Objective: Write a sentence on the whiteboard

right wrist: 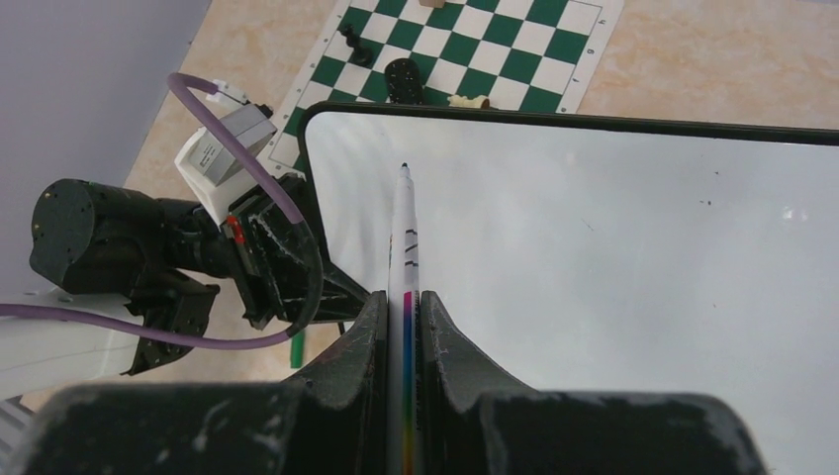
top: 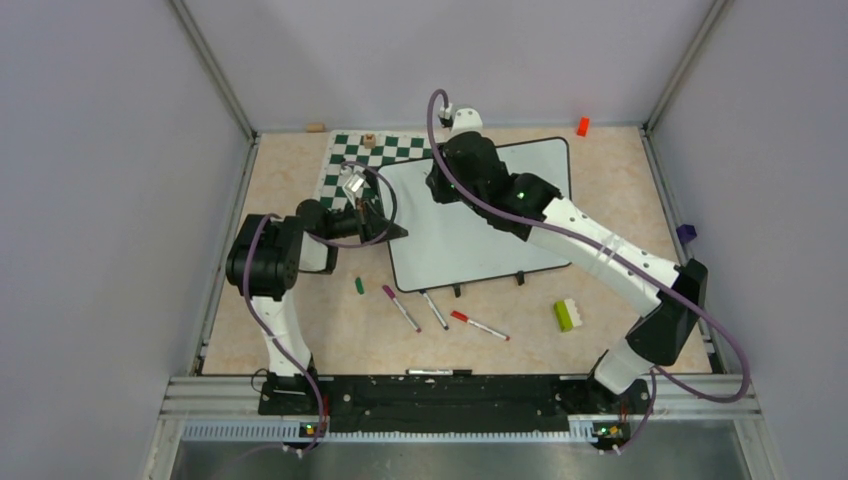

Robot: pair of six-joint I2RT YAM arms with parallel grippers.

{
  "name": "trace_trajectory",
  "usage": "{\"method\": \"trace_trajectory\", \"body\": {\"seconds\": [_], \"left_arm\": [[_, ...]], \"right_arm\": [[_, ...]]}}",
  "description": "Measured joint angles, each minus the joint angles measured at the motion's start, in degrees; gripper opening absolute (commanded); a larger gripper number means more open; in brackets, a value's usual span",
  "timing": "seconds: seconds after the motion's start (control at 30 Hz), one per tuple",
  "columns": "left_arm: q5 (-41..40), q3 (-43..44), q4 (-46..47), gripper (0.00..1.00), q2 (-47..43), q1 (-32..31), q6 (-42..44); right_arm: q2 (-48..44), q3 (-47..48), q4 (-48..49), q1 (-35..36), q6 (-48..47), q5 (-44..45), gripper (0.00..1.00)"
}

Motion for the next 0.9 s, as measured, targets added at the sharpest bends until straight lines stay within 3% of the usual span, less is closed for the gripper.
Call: {"method": "trace_trajectory", "body": {"seconds": [0.5, 0.9], "left_arm": [[-2.5, -1.9, -5.3, 0.0, -3.9, -0.5, 4.6], [-3.0, -1.8, -7.8, 0.0, -4.0, -0.9, 6.3]], "right_arm": [[0.0, 0.0, 0.0, 0.0, -0.8, 1.1, 0.0], [3.8, 2.1, 0.0, 0.0, -1.7, -3.6, 0.0]]}}
